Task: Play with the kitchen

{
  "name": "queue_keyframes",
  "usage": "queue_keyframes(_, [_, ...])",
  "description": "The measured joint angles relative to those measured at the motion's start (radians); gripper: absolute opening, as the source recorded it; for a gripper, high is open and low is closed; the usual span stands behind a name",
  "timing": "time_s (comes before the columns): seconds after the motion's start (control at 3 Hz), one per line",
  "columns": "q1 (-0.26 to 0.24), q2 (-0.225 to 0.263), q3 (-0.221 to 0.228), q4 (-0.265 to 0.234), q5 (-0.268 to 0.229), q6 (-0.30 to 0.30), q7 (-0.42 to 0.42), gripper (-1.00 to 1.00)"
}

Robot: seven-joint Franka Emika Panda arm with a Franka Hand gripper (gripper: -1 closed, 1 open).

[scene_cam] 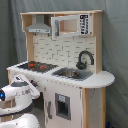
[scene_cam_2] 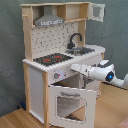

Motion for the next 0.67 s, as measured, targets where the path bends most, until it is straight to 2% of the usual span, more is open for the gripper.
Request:
queue_keyframes(0.33, [0.000, 0.000, 0.000, 0.000, 0.000, 0.002, 0.108, -1.00])
queue_keyframes(0.67, [0.003, -0.001, 0.002, 0.000, 0.000, 0.002, 0.158, -1.00])
